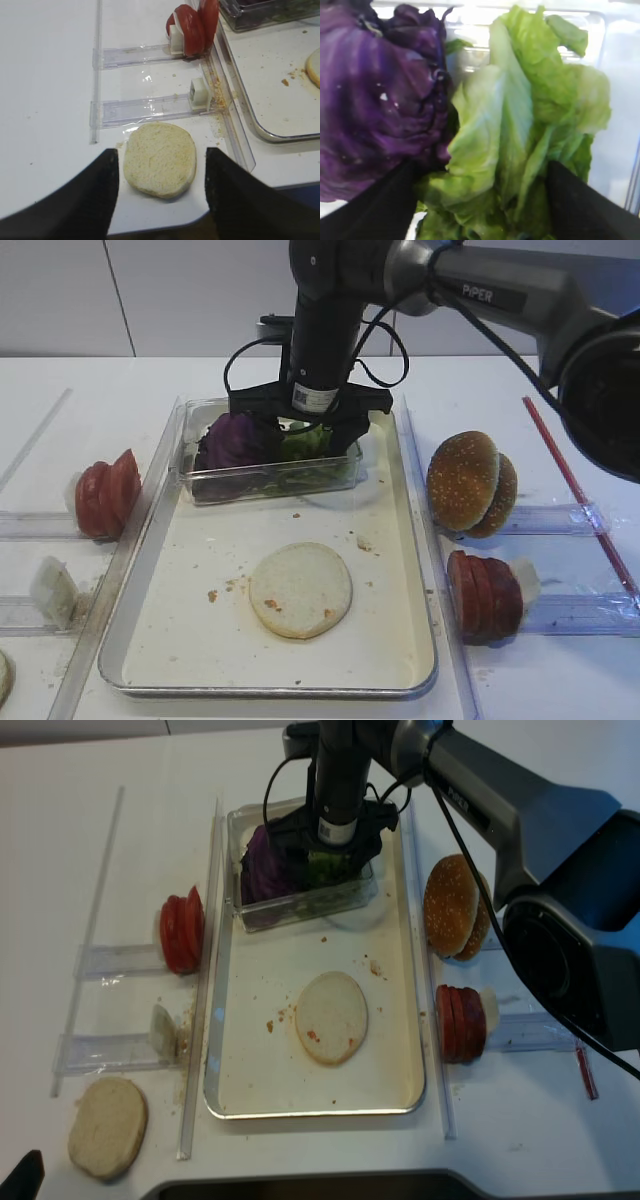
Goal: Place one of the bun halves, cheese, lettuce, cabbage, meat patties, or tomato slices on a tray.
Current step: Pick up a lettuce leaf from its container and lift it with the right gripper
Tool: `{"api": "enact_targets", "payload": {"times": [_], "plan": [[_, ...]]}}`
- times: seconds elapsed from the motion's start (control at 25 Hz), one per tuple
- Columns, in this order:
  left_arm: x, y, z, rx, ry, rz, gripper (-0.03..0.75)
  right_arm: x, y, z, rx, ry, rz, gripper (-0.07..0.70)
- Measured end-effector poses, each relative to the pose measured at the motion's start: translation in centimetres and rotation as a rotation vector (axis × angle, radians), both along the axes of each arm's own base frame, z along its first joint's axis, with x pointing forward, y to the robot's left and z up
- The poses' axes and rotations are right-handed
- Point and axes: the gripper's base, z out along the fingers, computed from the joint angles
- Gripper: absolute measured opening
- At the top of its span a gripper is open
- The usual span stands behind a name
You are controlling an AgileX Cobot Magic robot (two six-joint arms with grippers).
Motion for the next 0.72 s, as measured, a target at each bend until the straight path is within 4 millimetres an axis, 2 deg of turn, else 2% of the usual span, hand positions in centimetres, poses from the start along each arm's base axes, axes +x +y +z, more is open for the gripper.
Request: {"api": "enact_targets", "payload": {"times": [0.4, 0.72], "plan": [[0.0, 0.0, 0.0, 0.0, 0.0, 0.0, 0.358, -0.13, 0.25, -0.04, 0.027, 0.019, -0.005, 0.31], [0.0, 0.0, 0.0, 0.0, 0.0, 0.0, 0.358, -0.2, 0.39, -0.11, 0.041, 0.031, -0.008, 0.274]]}}
